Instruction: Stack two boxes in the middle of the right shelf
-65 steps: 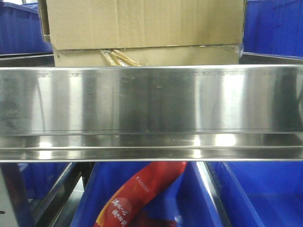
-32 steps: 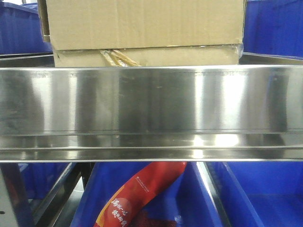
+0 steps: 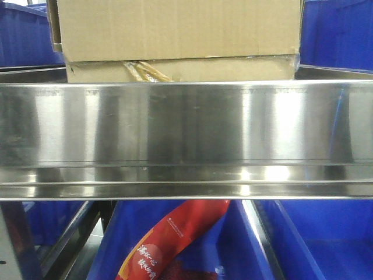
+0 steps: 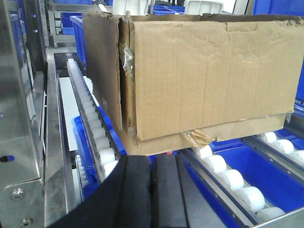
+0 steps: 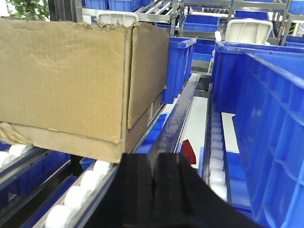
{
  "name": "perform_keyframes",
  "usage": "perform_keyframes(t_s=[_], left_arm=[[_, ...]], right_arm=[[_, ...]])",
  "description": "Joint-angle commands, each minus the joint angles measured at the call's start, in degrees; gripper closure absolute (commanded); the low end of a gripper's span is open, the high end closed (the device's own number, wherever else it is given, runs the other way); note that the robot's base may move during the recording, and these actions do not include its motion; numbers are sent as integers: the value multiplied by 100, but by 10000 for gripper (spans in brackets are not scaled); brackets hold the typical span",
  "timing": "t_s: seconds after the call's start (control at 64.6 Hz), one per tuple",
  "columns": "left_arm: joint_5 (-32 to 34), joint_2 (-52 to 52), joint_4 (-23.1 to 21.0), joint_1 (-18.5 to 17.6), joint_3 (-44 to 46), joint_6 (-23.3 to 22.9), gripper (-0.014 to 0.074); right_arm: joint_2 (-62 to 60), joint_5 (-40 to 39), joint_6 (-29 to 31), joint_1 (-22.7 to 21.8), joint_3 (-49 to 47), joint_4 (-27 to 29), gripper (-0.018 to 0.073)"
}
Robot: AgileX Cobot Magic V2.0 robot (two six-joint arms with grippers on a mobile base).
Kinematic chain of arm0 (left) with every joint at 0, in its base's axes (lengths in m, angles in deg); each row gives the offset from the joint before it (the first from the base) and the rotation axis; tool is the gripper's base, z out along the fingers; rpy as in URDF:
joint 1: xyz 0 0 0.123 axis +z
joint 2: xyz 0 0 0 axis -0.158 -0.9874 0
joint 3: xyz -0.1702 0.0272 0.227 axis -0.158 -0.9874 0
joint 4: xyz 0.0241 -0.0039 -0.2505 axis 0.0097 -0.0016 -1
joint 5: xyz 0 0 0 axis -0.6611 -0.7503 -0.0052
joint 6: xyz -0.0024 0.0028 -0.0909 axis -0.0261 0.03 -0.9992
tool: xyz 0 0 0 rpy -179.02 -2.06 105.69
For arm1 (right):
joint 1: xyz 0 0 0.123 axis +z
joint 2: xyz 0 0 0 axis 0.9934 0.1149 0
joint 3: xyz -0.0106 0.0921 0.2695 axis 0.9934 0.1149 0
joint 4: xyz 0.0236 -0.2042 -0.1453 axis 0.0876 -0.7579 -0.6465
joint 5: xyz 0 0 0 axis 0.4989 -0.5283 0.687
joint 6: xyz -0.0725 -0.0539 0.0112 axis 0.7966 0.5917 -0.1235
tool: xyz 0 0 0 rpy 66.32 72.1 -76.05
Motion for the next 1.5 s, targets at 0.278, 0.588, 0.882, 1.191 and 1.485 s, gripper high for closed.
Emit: perform_keyframes(t_s=[0.278,0.588,0.882,1.191,1.485], left_arm=[[128,43,0,-40,-2,-12,707],[149,214,-356,66,-109,348,707],[198,1574,-1033,1407,-1172,1452,707],[707,2837,-1074,2252,-2597,1452,707],[1061,2837,-1074,2327,-2872,1452,707]], right_arm=[[-44,-162,38,1,12,-48,721],[-44,-162,38,1,12,-48,721],[-44,-162,38,1,12,-48,721],[-44,-162,38,1,12,-48,721],[-44,-186,38,1,12,-48,721]])
